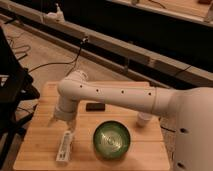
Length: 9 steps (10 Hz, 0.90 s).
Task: Place the bottle in the ceramic bowl
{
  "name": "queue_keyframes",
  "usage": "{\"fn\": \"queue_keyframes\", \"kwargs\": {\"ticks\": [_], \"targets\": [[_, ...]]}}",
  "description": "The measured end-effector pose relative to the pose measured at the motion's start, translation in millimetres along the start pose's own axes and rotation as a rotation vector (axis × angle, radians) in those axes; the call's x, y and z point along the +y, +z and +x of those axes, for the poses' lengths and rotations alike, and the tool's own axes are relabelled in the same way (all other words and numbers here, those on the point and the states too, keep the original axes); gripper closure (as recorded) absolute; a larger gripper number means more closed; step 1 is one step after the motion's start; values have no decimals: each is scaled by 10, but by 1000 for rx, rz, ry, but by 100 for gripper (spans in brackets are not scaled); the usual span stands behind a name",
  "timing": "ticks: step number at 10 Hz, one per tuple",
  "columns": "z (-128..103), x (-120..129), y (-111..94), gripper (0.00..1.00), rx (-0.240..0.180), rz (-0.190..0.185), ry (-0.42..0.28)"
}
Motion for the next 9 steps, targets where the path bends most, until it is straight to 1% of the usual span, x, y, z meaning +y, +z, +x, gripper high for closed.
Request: {"fn": "queue_keyframes", "kwargs": {"ticks": [4,6,7,8,9], "targets": [[-1,-13,26,35,-5,-2,-8],[-87,-41,267,35,-59,-36,-58],[-148,-52,440,35,-101,-52,-87],[-175,-50,538,35,-127,-57,-97],[-210,-53,676,35,-161,-59,-106]]}}
